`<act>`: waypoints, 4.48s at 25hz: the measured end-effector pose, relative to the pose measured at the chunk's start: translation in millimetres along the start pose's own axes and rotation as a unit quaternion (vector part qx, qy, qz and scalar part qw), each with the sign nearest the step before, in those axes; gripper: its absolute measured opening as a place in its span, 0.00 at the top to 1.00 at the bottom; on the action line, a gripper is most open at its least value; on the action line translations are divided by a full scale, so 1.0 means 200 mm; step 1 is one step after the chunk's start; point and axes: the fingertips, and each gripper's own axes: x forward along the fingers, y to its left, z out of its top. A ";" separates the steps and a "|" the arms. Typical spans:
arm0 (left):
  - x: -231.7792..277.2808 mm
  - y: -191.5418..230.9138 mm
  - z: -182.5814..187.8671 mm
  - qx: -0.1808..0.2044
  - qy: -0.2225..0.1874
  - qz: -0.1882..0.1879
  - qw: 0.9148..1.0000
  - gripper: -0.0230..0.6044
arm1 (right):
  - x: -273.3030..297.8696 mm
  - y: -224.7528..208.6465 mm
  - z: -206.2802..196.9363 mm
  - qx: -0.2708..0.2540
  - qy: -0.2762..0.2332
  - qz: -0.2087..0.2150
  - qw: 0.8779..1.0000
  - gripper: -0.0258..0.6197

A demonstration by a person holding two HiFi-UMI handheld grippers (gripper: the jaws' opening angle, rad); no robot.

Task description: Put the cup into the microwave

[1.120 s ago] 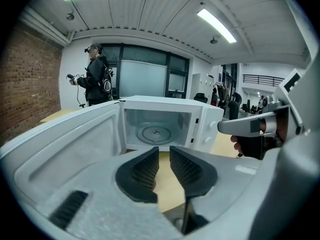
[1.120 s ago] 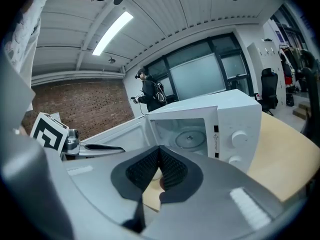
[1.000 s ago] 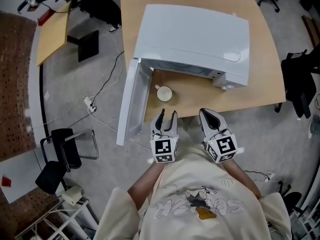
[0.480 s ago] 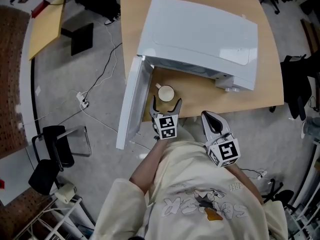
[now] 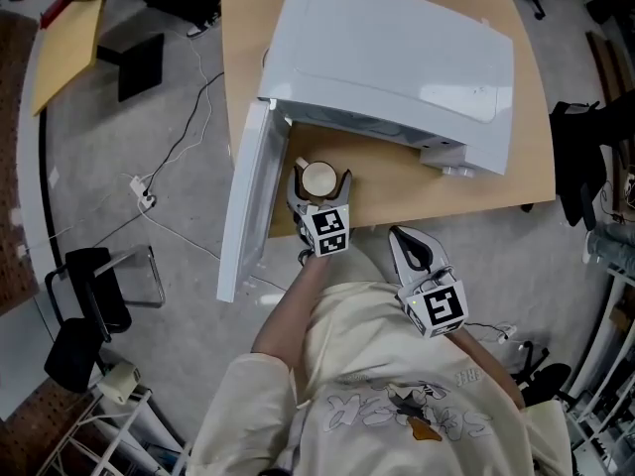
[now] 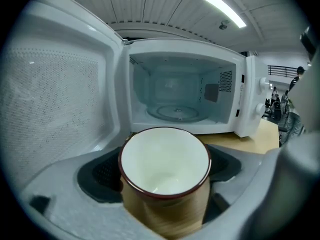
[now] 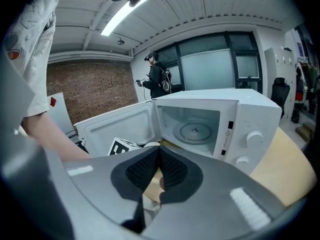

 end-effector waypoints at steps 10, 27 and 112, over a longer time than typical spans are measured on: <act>0.03 0.00 0.03 0.015 -0.011 0.004 1.000 0.32 | -0.02 -0.02 -0.06 -0.003 0.018 0.002 1.000 0.95; 0.07 -0.16 0.58 0.015 -0.083 -0.028 0.996 0.32 | -0.07 -0.02 0.00 0.000 -0.012 -0.008 1.000 0.95; -0.59 -0.23 0.79 0.020 -0.083 -0.143 0.986 0.96 | 0.11 -0.11 0.27 0.009 -0.075 -0.042 0.996 0.95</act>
